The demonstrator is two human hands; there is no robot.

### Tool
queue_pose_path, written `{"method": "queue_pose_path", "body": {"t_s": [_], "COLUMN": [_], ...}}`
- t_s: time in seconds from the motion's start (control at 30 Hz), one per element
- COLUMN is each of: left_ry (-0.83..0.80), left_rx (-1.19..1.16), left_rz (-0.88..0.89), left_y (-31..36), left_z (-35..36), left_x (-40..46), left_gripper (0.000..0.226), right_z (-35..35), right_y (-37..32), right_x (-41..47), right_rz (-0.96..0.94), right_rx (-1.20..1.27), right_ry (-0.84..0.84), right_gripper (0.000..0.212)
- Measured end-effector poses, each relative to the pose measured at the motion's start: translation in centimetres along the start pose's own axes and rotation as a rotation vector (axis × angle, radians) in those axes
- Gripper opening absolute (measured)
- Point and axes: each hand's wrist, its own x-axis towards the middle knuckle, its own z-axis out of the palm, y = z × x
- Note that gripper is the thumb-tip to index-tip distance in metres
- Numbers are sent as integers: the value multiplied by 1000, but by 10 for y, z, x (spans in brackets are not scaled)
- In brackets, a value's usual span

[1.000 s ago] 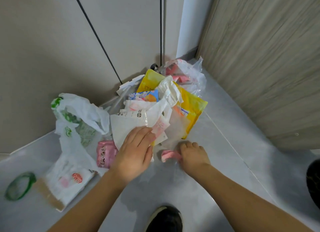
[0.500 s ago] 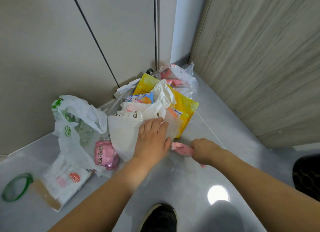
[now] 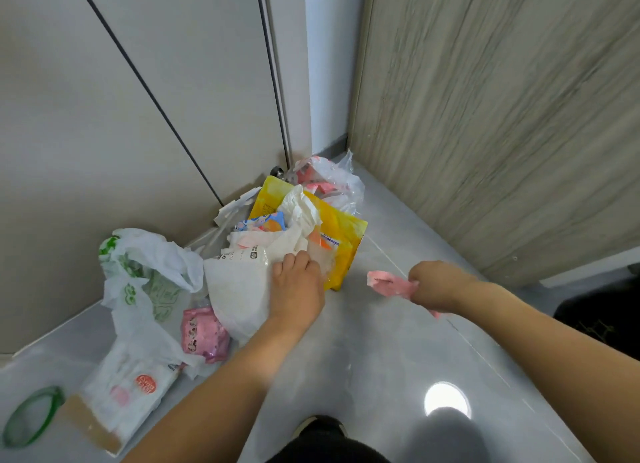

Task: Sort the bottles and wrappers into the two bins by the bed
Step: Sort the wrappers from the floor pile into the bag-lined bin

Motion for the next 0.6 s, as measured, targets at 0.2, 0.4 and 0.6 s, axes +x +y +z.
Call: {"method": "queue_pose_path", "body": {"t_s": [0.2,0.4,0.6], "left_ry": [-151,-151,-396], "left_rx": [-905,-1230,-1469], "left_rz": [-236,-309,-228], "left_y": [6,39,106], "left_z": [-62,-151,-246], "left_x": [18,42,43], "left_gripper": [38,23,31], "right_z": [-34,-75,-103], "right_y": [5,39,103], "right_x": [-36,-75,-122], "right_rz": [-45,-46,10], "right_rx": [100,108,346], "right_ry": [23,-3,-95], "right_gripper": [30,15,16]}}
